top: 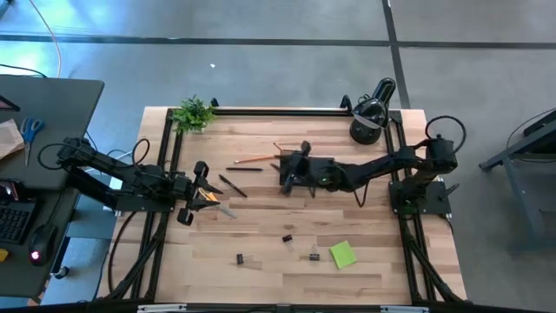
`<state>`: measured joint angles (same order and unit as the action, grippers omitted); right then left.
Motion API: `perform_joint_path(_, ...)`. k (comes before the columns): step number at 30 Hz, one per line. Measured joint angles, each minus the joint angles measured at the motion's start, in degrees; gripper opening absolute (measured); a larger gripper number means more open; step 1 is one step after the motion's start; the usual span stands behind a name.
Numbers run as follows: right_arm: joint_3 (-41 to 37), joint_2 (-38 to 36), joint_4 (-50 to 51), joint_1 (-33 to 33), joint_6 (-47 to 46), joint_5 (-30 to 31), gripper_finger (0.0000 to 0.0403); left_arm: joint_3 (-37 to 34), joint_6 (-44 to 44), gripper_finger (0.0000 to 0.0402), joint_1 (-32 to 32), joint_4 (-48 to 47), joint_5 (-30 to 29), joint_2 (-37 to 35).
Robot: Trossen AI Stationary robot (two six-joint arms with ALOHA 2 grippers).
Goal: Pick and place office supplies into organizer
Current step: Put the black pen into the desk organizer
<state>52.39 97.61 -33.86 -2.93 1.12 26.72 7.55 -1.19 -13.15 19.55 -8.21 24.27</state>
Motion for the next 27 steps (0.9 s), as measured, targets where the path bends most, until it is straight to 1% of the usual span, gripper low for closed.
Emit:
perform_joint_path(3,3.89,1.64,6.8,-1.59,-4.22,0.31,0.0128,-0.01,0.15,0.0129,-0.01,0.26,0.01,0.0)
perform_joint_path(6,6.46,5.94,4.71,-3.03,-5.46,0.4,0.0128,-0.02,0.2,0.0129,-0.02,0.63,0.27,-0.15)
perform_joint_path(9,9.74,12.14,0.92,-4.1,-5.65,0.23,0.0128,-0.02,0.39,0.0129,-0.02,1.02,0.81,-0.17)
perform_joint_path(12,14.52,18.84,-0.25,-4.78,-5.63,0.36,0.0128,-0.02,0.47,0.0129,-0.02,1.14,1.14,-0.17)
perform_joint_path(16,22.38,27.81,-0.03,-5.3,-5.21,3.58,0.0128,-0.02,1.87,0.0129,-0.02,1.72,1.62,-0.17)
perform_joint_path(19,28.27,33.91,1.64,-5.09,-6.21,3.51,0.0128,-0.02,2.25,0.0129,-0.02,1.84,3.07,-0.15)
perform_joint_path(22,33.92,38.46,4.66,-4.46,-8.98,0.87,0.0128,-0.02,2.97,0.0129,-0.02,1.83,3.8,-0.15)
perform_joint_path(24,36.86,40.46,8.53,-4.21,-10.3,0.04,0.0128,-0.02,2.98,0.0129,-0.02,1.75,3.91,-0.15)
perform_joint_path(27,40.1,42.12,14.03,-4.03,-11.6,0.65,0.0128,-0.02,2.98,0.0129,-0.02,1.75,3.91,-0.15)
